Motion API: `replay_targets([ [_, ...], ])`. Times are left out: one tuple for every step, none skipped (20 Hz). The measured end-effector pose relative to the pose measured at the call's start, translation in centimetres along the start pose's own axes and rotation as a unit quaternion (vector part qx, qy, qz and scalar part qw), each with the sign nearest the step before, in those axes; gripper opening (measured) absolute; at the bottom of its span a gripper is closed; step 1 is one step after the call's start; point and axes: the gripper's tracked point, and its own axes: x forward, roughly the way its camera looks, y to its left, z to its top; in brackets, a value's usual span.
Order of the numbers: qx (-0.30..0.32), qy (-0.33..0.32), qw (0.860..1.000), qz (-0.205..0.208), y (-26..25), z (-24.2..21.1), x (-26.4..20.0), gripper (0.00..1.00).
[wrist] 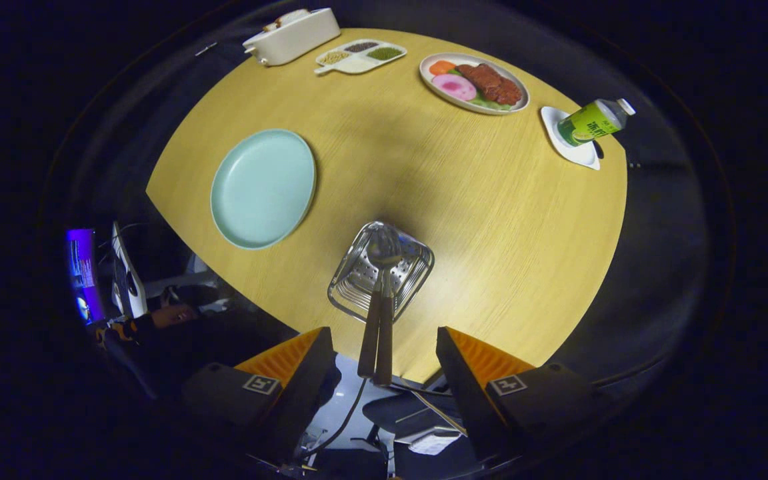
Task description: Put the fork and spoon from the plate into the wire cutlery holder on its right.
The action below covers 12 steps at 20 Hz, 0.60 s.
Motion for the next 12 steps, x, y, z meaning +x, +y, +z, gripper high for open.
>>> replay_targets([
  [0.019,-0.035,0.999,0.004,0.2,0.3,-0.6,0.97],
  [0.035,-0.066,0.997,0.006,0.2,0.5,-1.1,0.96],
  [0.051,-0.099,0.994,0.006,0.2,0.9,-1.8,0.96],
  [0.065,-0.136,0.989,0.01,0.3,1.3,-2.8,0.97],
  [0.08,-0.171,0.982,0.012,0.2,1.8,-3.6,0.97],
  [0.09,-0.204,0.975,0.013,0.3,2.1,-4.4,0.99],
  [0.098,-0.235,0.967,0.009,0.2,2.5,-5.3,1.0],
  [0.102,-0.265,0.959,0.003,0.4,2.8,-6.0,1.0],
  [0.109,-0.291,0.951,-0.002,0.4,3.0,-6.9,1.0],
  [0.116,-0.317,0.941,-0.01,0.5,3.3,-7.7,1.0],
  [0.122,-0.344,0.931,-0.019,0.4,3.7,-8.6,1.0],
  [0.124,-0.369,0.921,-0.032,0.2,3.9,-9.3,1.0],
])
